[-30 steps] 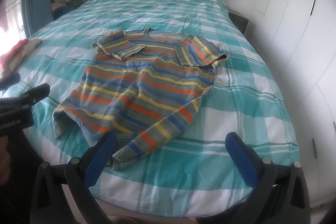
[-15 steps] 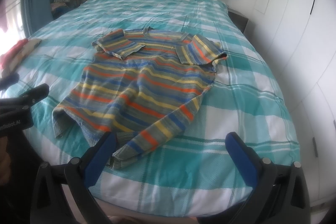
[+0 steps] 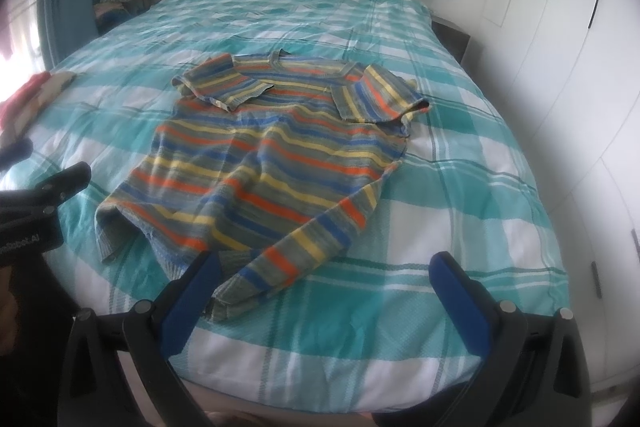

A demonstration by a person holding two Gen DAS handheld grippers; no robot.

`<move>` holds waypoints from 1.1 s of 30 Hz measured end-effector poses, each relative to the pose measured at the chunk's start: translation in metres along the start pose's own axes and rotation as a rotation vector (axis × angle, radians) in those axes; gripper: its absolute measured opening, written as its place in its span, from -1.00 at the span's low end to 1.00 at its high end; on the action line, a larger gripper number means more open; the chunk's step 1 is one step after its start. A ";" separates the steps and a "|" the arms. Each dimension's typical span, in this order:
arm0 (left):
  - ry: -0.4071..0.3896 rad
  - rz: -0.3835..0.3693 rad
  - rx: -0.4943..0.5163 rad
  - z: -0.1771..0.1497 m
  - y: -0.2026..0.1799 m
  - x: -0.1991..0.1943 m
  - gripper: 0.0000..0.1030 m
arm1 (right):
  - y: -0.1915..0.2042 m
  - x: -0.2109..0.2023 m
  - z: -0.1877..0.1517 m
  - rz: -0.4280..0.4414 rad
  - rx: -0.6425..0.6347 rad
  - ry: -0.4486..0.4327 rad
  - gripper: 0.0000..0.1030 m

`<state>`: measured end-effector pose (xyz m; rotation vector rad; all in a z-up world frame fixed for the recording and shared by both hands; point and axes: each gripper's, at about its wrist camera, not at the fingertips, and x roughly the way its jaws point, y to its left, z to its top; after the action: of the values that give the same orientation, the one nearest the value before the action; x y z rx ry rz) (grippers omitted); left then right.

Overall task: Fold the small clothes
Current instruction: 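Move both grippers over the striped sweater toward its hem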

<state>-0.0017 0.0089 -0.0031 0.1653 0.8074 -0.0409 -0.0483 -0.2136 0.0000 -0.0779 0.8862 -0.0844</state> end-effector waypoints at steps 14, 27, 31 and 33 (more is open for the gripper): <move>0.004 -0.079 -0.023 -0.004 0.017 -0.002 1.00 | -0.010 -0.003 0.003 -0.105 -0.010 -0.007 0.99; 0.047 -0.072 0.010 -0.002 -0.002 0.005 1.00 | -0.012 -0.001 0.004 -0.141 -0.010 -0.003 0.99; 0.055 -0.058 0.014 -0.002 -0.002 0.008 1.00 | -0.012 -0.001 0.004 -0.140 -0.009 -0.001 0.99; 0.059 -0.050 0.013 -0.002 -0.002 0.009 1.00 | -0.011 -0.001 0.004 -0.141 -0.011 -0.001 0.99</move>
<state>0.0032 0.0073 -0.0114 0.1595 0.8699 -0.0894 -0.0463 -0.2244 0.0039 -0.1505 0.8798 -0.2116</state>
